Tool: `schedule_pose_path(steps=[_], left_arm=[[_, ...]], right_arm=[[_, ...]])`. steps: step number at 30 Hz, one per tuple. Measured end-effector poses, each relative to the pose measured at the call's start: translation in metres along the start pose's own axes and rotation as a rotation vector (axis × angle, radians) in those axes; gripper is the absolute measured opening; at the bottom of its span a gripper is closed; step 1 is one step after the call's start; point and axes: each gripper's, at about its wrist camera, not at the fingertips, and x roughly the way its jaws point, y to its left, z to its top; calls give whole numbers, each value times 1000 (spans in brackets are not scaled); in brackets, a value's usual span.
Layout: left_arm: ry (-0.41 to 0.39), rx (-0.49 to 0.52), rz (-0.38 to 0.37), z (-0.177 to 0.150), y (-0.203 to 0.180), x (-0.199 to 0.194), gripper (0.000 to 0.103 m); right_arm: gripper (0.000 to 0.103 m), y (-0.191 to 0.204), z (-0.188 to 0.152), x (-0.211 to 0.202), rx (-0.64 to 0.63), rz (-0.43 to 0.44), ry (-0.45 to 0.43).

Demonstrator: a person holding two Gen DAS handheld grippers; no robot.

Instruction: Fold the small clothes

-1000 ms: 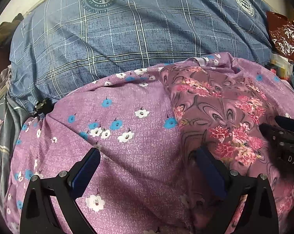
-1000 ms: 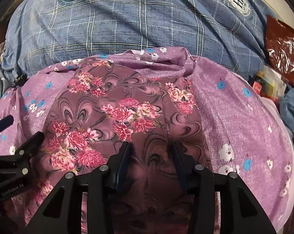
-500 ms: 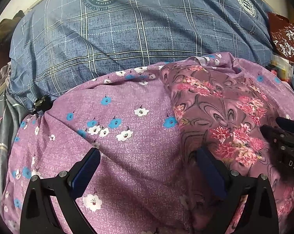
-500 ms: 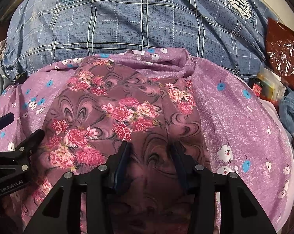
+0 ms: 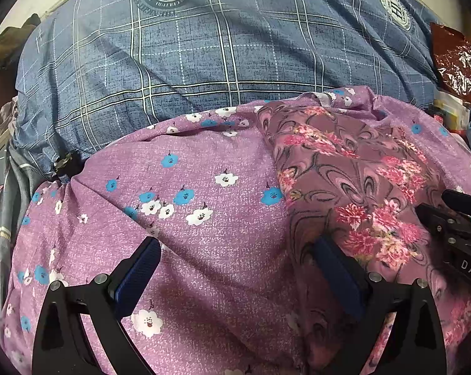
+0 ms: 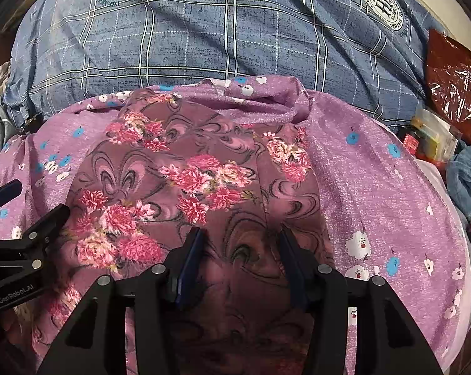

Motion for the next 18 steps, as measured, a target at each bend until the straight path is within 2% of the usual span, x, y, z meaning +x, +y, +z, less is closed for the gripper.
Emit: schedule_pose_path(steps=[3,6,9,14,18], left_arm=[[-8,-17,-39,2,5,-6,99],[-28,-71,-126,4,14,-15,99],[-11,-114,-218,5,23,-15,99],[68,-88,-276,4,19,-1,99],[88,-88,-328,6,18,2,99]], right_arm=[[52,-8,1,-9,7,59,-9],[53,-28,0,-28,41,147,-66],[58,-55,0,-36,124,216,-87],[61,-124,-10,-22,362,364,-3],[61,-151,-22,-7,500,519,78]])
